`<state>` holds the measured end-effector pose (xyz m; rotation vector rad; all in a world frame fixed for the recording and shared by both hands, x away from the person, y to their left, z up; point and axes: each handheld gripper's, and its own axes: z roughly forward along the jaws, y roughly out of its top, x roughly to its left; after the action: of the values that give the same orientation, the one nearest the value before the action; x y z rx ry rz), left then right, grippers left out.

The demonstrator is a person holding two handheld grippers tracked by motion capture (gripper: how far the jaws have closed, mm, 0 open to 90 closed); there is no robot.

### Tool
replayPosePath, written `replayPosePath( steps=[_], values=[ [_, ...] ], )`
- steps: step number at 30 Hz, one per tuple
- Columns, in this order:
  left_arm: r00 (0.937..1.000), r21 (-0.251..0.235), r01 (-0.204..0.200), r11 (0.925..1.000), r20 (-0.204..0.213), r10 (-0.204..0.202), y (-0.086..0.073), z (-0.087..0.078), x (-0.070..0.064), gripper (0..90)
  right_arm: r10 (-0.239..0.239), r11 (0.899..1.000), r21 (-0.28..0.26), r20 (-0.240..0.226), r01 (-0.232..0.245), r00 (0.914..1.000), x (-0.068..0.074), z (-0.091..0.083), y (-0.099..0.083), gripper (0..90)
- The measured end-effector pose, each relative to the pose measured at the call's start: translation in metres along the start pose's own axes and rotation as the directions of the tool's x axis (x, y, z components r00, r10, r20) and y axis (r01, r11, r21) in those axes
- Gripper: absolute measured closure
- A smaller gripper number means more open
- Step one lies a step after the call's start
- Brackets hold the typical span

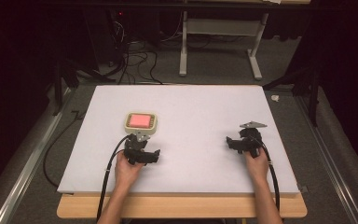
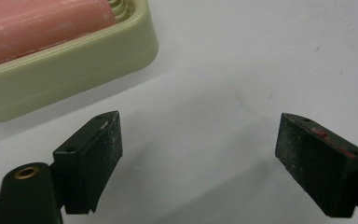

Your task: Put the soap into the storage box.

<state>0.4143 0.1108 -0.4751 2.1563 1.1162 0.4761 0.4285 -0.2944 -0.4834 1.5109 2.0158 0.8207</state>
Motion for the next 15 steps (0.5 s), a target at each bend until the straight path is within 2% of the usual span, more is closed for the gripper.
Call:
replayPosePath(
  steps=[15],
  values=[
    [1.0000,0.002,0.001,1.0000,-0.003,-0.001,-0.0003,0.0083,-0.0019,15.5,0.000,1.000,0.000,0.000,0.000,1.0000,0.0000,0.0000,0.0000,17.8]
  ],
)
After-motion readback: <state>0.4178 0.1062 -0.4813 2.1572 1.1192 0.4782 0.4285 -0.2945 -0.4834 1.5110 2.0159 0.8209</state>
